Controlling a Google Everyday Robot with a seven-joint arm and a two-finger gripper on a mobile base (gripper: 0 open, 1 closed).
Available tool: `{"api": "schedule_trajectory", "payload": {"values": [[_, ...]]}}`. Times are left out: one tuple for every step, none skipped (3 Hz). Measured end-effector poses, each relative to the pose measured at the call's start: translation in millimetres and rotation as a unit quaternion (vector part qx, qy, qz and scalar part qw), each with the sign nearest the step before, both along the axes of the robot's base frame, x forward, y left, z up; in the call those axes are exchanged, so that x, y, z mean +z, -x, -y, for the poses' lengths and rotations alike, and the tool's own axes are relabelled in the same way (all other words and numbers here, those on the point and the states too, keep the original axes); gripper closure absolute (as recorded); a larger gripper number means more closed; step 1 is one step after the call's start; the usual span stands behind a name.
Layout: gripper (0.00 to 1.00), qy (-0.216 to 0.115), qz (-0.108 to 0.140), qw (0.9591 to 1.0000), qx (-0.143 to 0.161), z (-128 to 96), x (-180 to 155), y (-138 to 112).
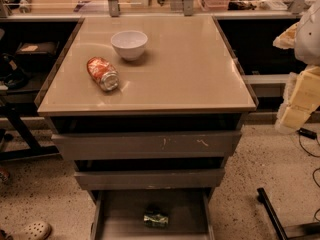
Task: Pick green can from bottom drawer and place on counter
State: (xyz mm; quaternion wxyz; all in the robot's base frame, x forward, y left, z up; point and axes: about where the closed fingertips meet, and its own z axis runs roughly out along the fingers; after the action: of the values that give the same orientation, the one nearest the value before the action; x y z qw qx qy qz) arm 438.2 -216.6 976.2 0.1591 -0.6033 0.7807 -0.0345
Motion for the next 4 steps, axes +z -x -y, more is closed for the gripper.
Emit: {"api": "schedule_trajectory", "payload": {"values": [[0.0, 0.0, 0.0, 1.0, 0.0, 0.0, 0.0, 0.0], [0.0, -0.001, -0.007, 1.0, -0.004, -2.8, -9.5, 6.2], [0.0, -0.02, -0.023, 0.9993, -0.02, -16.0, -39.0, 29.6], [0.0, -0.03, -0.069, 0.9966, -0.032, -23.4, -100.7, 58.3]]}}
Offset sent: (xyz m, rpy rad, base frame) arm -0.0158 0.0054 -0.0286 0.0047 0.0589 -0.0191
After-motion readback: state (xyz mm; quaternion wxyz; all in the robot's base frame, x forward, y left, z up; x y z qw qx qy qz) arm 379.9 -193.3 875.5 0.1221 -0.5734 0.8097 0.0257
